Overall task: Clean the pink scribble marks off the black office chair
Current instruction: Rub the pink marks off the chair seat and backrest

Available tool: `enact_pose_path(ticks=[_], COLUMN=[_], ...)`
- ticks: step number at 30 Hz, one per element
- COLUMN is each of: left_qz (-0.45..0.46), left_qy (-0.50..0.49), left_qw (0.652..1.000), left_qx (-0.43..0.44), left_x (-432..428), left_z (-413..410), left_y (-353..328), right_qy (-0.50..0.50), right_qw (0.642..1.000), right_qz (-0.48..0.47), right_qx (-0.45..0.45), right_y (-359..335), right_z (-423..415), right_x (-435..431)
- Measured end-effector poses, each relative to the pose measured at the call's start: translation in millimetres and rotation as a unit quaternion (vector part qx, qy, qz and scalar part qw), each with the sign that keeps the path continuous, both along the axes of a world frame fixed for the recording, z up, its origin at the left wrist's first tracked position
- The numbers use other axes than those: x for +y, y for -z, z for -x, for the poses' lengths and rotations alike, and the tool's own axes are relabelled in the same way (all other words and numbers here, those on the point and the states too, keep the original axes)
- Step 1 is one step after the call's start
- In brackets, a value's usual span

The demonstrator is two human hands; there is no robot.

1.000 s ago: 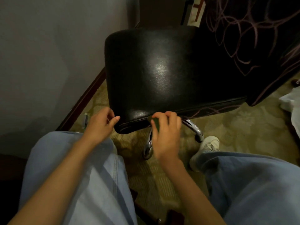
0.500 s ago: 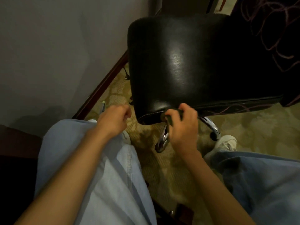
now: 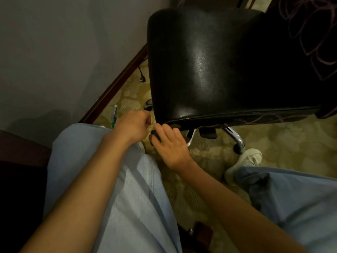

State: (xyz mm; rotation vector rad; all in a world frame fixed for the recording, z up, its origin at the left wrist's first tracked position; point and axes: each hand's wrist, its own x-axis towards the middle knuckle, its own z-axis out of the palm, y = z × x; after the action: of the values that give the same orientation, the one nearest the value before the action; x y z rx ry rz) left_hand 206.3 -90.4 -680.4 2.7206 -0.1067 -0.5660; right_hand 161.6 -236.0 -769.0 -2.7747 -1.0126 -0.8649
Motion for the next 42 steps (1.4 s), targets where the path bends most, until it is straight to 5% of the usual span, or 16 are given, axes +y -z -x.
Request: enact_pose_path(ticks=[5, 15, 21, 28, 42], left_qz=[-0.021, -0.014, -0.014, 0.004, -0.008], left_qy=[0.027, 0.022, 0.009, 0.018, -0.006], left_qw=[0.999, 1.000, 0.999, 0.998, 0.988], left_qx=[-0.001, -0.007, -0.027, -0.057, -0.152], left_x=[-7, -10, -11, -12, -23], left_z=[3, 4, 3, 11, 16], left_y=[3, 5, 4, 5, 10], right_qy=[-0.043, 0.088, -0.026, -0.006, 0.152], right_qw=[0.996, 0.996, 0.997, 0.999, 0.982], right_qz=[0.016, -0.019, -0.055, -0.019, -0.107], right_qx=[-0.074, -0.017, -0.047, -0.031, 0.027], right_y=[-2, -4, -15, -20, -25], right_z=[-16, -1, -2, -24, -5], right_x=[-29, -61, -29, -32, -110])
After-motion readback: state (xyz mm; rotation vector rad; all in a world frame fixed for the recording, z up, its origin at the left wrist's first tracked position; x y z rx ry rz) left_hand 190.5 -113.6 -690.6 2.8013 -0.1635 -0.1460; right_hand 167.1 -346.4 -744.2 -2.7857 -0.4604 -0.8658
